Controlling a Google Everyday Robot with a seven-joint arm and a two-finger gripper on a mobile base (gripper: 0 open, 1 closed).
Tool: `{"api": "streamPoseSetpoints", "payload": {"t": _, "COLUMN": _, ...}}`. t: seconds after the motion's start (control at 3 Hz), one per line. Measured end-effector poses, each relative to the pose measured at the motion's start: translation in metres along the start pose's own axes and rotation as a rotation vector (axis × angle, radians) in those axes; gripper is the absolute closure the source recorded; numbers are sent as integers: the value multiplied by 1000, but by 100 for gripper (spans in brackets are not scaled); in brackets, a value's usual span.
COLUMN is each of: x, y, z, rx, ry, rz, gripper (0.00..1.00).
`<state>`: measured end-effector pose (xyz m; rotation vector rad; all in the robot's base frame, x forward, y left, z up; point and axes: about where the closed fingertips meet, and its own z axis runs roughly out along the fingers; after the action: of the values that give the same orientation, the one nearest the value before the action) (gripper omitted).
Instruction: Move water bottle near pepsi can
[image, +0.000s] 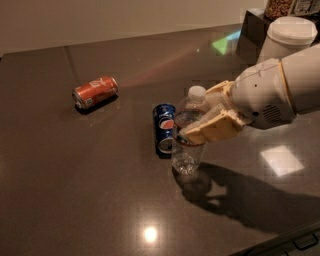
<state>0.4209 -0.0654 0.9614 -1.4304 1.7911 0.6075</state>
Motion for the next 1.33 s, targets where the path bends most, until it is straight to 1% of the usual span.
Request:
{"api": "streamPoseSetpoints", "payload": {"t": 0.33, "x": 4, "y": -7, "z": 3, "rx": 20, "ry": 5, "rz": -11, "gripper": 60}}
{"api": "streamPoseSetpoints", "payload": {"t": 0.67, "x": 10, "y": -8, "z": 5, "rx": 20, "ry": 13, "rz": -21, "gripper": 36}}
{"api": "streamPoseSetpoints", "payload": {"t": 1.0, "x": 14, "y": -7, "z": 6, "rx": 19, "ry": 14, "rz": -24, "gripper": 13}}
{"api": "streamPoseSetpoints", "payload": {"t": 1.33, "x": 19, "y": -5, "z": 7, "rx": 25, "ry": 14, "rz": -29, "gripper": 0}}
